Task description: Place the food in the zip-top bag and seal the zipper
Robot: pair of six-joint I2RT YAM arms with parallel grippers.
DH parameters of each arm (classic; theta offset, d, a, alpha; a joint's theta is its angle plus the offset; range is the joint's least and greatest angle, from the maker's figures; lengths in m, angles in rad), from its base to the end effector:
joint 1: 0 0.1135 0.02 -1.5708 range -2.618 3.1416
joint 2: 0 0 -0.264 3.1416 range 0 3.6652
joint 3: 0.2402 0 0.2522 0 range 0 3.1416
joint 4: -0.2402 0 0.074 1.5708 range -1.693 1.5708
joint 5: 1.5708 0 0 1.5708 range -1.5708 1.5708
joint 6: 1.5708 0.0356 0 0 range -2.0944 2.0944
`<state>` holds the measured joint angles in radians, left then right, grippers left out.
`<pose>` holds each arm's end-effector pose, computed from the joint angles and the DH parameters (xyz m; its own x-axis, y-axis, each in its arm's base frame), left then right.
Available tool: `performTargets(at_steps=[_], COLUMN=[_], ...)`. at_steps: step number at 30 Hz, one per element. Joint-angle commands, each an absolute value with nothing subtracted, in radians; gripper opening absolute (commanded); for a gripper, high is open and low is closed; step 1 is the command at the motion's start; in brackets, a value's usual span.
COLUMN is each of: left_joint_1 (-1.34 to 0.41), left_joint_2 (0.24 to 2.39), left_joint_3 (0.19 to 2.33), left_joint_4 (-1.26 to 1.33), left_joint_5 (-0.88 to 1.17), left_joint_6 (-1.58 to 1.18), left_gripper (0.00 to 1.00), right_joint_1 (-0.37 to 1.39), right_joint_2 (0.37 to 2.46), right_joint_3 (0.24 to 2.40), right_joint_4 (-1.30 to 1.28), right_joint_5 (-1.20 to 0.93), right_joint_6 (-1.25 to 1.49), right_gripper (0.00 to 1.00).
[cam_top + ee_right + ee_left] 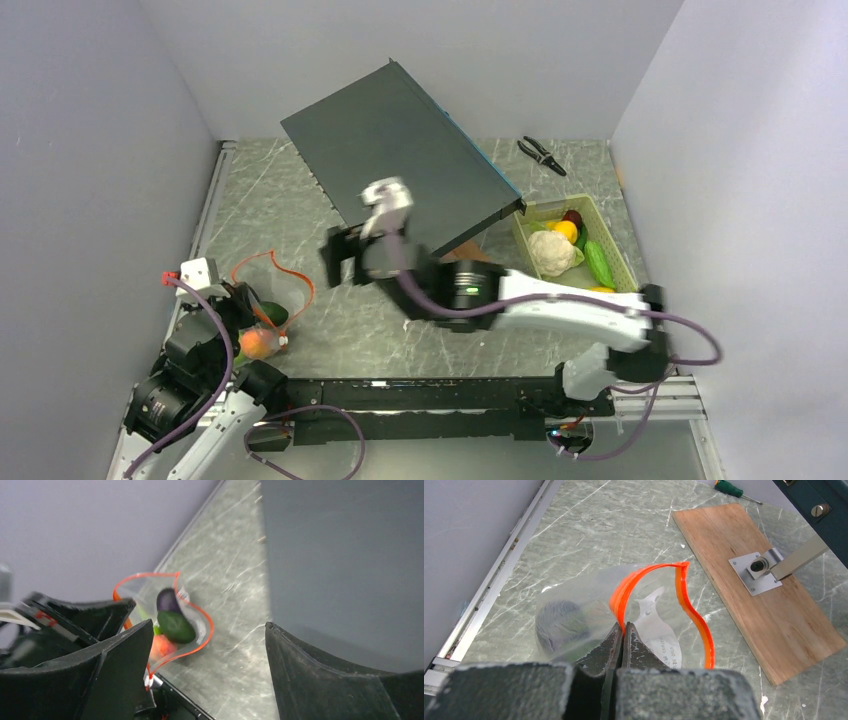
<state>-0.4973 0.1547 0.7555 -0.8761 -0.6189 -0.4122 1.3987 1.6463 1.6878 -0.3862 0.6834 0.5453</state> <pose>0.0331 0.0055 0.3141 -0.1780 -0.2747 -0.9449 -0.1893 0.9519 -0.2410 0.0868 0.3684 0.4125 -0.3929 0.0879 -0.9153 -0.5361 0.7868 0.3057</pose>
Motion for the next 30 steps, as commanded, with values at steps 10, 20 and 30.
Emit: performTargets(at_steps=[10,20,30], left_joint_1=[-0.501,-0.501,-0.500], left_joint_2=[0.160,0.287,0.634], left_joint_3=[0.762,0.992,1.401], left_joint_4=[-0.838,-0.832,-1.000], left_joint_5=[-0.623,-0.670,-0.793], left_joint_6=[-0.408,-0.359,-0.357], left_gripper=[0.00,0.00,0.00], right_joint_1=[1.111,0.810,0.433], right_joint_2=[0.893,0.875,0.845], right_joint_3=[1.215,1.154,1.057], right_joint_4=[-0.502,-0.716,-0.589], right_joint_5=[0.978,0.974,0.688], right_joint_6=[0.559,0.591,0.493], right_gripper=[0.81,0.80,0.79])
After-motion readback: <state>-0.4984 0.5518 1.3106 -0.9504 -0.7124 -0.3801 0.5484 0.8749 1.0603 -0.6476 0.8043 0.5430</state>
